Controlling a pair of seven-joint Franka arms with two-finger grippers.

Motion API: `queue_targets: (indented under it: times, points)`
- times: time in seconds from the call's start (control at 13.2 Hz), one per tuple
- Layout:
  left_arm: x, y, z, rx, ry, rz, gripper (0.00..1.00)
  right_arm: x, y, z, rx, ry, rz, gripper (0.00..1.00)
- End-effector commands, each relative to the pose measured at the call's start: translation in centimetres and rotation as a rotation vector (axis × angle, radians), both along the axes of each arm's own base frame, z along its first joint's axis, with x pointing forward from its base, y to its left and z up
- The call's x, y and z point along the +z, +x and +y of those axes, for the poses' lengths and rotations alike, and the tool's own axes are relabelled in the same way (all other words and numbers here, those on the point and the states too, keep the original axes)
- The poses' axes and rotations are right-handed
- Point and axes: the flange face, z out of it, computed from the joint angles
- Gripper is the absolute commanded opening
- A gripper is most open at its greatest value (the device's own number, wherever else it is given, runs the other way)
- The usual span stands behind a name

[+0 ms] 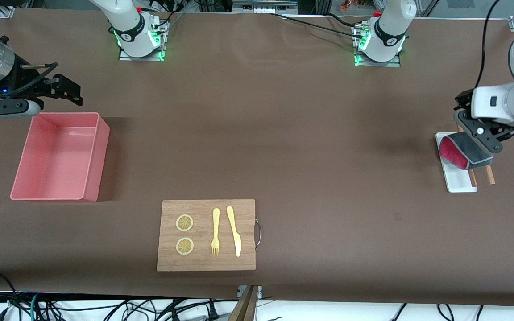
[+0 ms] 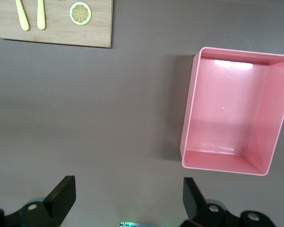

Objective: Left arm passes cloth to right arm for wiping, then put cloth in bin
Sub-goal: 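Lower the left gripper onto the grey cloth and grasp it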

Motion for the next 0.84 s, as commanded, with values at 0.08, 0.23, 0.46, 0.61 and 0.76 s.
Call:
queue_targets:
  times: [0.08, 0.23, 0.46, 0.61, 0.76]
  points:
    - [-8.1, 2.6, 6.5, -0.119, -0.051, 0.027, 1.00, 0.4, 0.2, 0.0, 0.016, -0.010, -0.001, 1.00]
    - [-12.2, 2.8, 9.8, -0.147, -0.064, 0.018, 0.87, 0.4, 0.1, 0.0, 0.016, -0.011, 0.002, 1.00]
    - [-13.7, 3.3, 10.5, -0.202, -0.073, 0.004, 0.58, 0.3, 0.1, 0.1, 0.013, -0.012, 0.006, 1.00]
    - [-14.6, 3.7, 10.8, -0.228, -0.048, -0.003, 0.59, 0.3, 0.1, 0.1, 0.013, -0.014, 0.011, 1.00]
    - [-14.6, 3.7, 11.1, -0.250, -0.054, -0.004, 0.60, 0.1, -0.1, 0.1, 0.010, -0.014, 0.024, 1.00]
